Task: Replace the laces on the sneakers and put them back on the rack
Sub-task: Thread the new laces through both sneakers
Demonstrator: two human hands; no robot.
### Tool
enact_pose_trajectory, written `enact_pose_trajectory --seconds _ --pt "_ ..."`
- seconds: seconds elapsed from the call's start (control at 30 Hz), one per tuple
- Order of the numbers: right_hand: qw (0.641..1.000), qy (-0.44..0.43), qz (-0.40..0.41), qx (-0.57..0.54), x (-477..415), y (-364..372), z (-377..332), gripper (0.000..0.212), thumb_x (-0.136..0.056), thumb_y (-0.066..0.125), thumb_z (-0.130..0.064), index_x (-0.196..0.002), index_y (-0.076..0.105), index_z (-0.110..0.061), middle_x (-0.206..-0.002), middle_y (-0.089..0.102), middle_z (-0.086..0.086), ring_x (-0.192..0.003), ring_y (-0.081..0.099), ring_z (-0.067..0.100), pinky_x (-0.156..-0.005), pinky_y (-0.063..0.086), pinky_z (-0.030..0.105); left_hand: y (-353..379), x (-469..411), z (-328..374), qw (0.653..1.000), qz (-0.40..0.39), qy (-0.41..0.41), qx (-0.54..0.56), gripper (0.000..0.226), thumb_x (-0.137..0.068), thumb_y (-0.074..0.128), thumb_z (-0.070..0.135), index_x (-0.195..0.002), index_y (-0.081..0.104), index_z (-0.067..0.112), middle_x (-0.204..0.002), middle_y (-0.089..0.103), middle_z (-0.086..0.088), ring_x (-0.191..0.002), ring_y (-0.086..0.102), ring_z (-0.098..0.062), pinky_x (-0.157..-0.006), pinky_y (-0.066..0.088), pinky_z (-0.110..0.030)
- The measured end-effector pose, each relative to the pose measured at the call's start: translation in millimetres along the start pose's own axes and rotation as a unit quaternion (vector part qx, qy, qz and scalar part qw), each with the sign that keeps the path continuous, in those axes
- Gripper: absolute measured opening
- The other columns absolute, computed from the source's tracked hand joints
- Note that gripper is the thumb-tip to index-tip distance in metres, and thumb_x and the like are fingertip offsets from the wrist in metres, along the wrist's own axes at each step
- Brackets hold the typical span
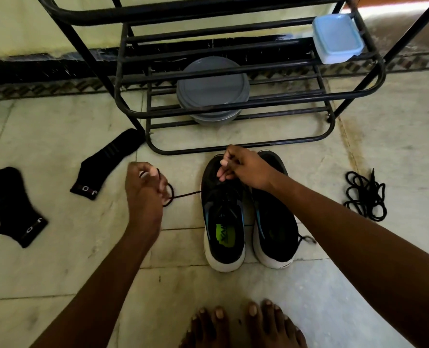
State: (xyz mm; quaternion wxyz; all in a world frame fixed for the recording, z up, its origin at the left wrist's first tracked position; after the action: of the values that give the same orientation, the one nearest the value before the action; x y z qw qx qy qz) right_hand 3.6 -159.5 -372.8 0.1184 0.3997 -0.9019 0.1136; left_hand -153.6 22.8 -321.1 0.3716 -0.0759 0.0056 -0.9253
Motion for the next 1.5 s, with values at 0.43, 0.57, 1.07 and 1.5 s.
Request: enact_pose_trajectory --seconds 0.43,0.57,1.07,1.5 --pt "1.0 0.02 -0.011 -0.007 -3.9 0.2 -1.5 0.015 -0.107 0.048 -0.009 -0.092 0.051 -0.009 -0.099 0.073 0.026 -0.092 0.074 0.034 -0.078 0.06 0.028 -5.8 8.4 39.4 0.954 -0.274 0.103 0.061 0.039 -0.105 0.04 0.011 -0.071 0.052 -0.004 -0.089 0.069 -0.009 -0.089 0.066 -0.033 -0.089 0.049 -0.048" --pt "1.0 0.022 -0.016 -0.01 -3.6 -0.8 -2.6 0.014 -0.107 0.047 -0.008 -0.094 0.05 -0.006 -0.101 0.072 0.028 -0.092 0.073 0.033 -0.077 0.059 0.026 5.8 15.6 47.7 0.984 -0.178 -0.009 0.001 0.038 -0.111 0.037 0.035 -0.08 0.039 0.012 -0.053 0.036 0.001 -0.043 0.03 -0.016 -0.047 0.032 -0.027" --pt "1.0 0.017 -0.003 0.013 -3.3 1.6 3.5 0.015 -0.106 0.05 -0.011 -0.092 0.054 -0.011 -0.097 0.075 0.018 -0.09 0.076 0.027 -0.078 0.058 0.024 12.7 21.7 34.8 0.864 -0.399 -0.038 -0.304 0.036 -0.098 0.065 0.019 -0.062 0.065 0.014 -0.051 0.043 0.0 -0.045 0.036 -0.013 -0.049 0.031 -0.023" --pt "0.998 0.008 -0.048 0.042 2.7 -4.1 -1.5 0.013 -0.106 0.051 -0.012 -0.094 0.055 -0.009 -0.102 0.076 0.014 -0.097 0.075 0.022 -0.086 0.06 0.029 91.6 92.5 7.4 0.735 -0.392 0.29 -0.471 0.042 -0.093 0.063 0.039 -0.131 0.047 0.038 -0.112 0.042 0.004 -0.08 0.053 -0.014 -0.059 0.051 -0.031"
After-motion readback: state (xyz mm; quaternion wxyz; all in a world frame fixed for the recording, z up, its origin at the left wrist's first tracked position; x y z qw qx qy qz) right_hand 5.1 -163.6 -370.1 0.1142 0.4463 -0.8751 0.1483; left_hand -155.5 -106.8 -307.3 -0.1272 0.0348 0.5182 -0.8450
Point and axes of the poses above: each hand's wrist, its own x-axis away from the middle knuckle, its own y-axis out of the palm, z = x × y, the point moved 2 cm from there along -x, towards the middle knuckle
